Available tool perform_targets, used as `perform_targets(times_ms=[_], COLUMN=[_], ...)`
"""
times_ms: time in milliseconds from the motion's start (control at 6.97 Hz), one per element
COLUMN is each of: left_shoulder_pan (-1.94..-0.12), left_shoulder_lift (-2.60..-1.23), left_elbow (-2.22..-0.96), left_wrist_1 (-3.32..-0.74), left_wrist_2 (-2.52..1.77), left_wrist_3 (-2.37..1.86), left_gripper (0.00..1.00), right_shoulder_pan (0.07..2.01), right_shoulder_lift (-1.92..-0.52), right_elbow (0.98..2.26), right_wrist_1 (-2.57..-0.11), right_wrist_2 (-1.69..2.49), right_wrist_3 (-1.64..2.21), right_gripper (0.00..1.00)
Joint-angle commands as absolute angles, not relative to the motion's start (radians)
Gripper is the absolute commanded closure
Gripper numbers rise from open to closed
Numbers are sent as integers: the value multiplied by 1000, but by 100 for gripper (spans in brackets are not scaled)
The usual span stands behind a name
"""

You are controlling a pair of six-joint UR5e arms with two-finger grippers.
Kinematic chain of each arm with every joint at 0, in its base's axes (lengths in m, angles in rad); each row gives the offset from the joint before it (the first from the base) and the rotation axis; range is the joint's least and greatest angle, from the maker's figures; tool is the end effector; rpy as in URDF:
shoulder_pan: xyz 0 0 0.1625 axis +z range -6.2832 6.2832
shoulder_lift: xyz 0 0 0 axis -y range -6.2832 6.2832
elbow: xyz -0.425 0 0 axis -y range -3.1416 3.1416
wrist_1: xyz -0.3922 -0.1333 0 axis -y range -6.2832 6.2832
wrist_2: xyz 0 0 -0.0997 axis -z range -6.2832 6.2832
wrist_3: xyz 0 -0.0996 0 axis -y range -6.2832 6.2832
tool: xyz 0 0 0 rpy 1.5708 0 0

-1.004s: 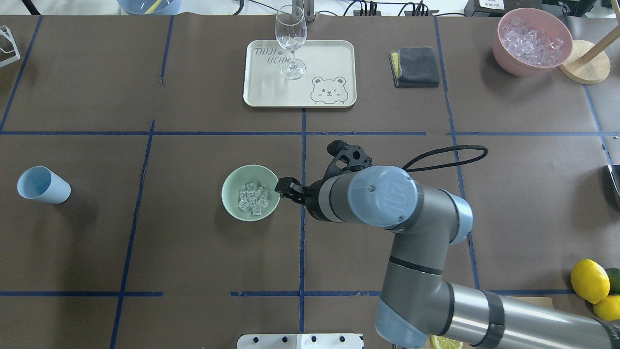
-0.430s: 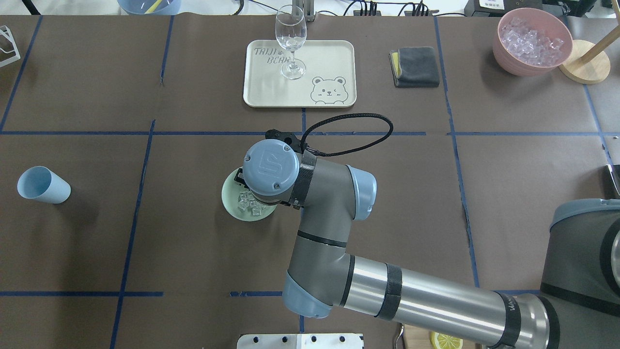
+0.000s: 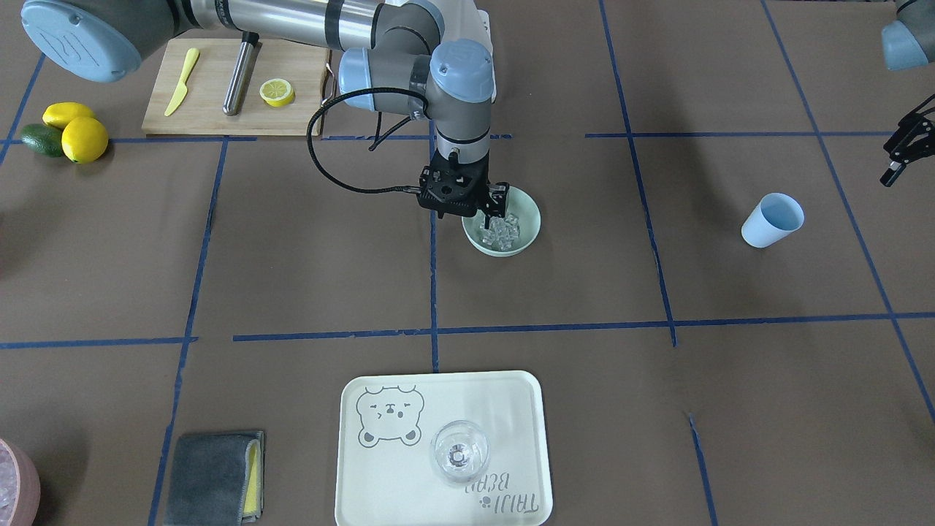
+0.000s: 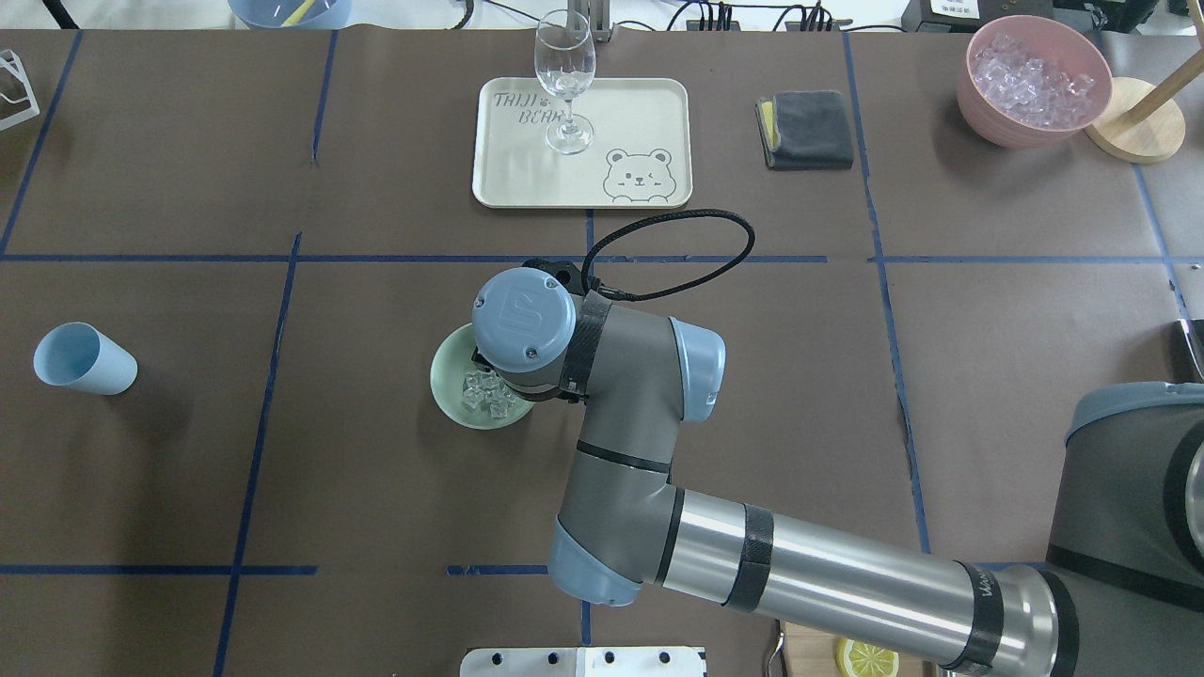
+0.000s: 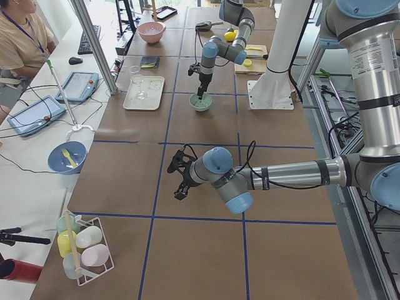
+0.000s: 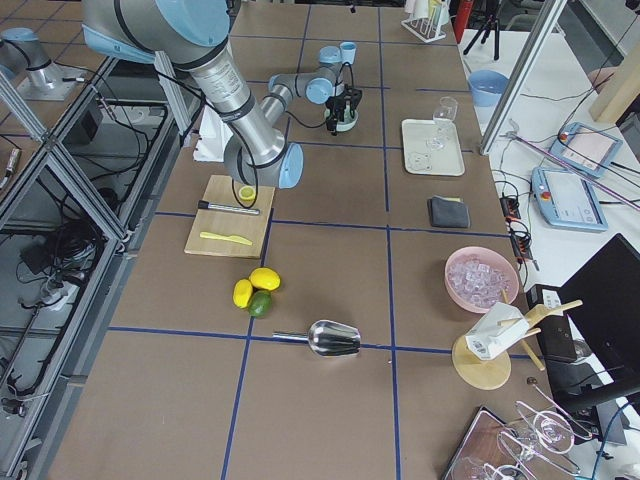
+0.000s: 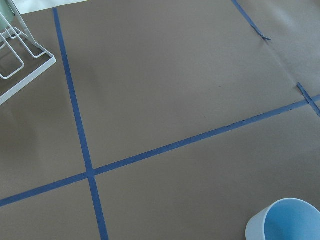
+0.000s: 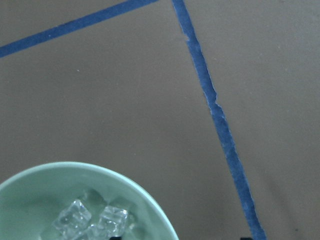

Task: Pour ice into bowl

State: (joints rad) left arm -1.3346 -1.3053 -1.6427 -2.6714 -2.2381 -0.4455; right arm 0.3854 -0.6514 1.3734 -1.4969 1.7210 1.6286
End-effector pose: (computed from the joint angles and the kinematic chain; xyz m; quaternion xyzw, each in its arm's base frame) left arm 0.0231 -0.4022 0.6177 0.2917 0.4158 0.0540 0.8597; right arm -0.6713 -0.4001 0.1586 -0.0052 -0.3925 0.1737 0.9032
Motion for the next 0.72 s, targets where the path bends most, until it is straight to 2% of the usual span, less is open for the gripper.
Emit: perform_targets(times_ms=[0, 287, 574], left_shoulder_pan=[-1335, -1335, -1335], left_shoulder_lift=[-1305, -1305, -1305], left_elbow=[-1643, -1641, -1641], left_wrist_1=[-2672, -2672, -2675], left_wrist_2=[-2238, -2238, -2238], left_wrist_3=[-448, -448, -448], left_gripper=[0, 0, 0], right_shoulder_pan=[384, 383, 385], right_shoulder_lift=[-650, -649, -649], right_elbow=[1362, 1364, 1380], right_wrist_1=[-1505, -1500, -1490], right_wrist_2=[1736, 1743, 1743], right_wrist_3=[1618, 1618, 1620], right_gripper=[47, 100, 100])
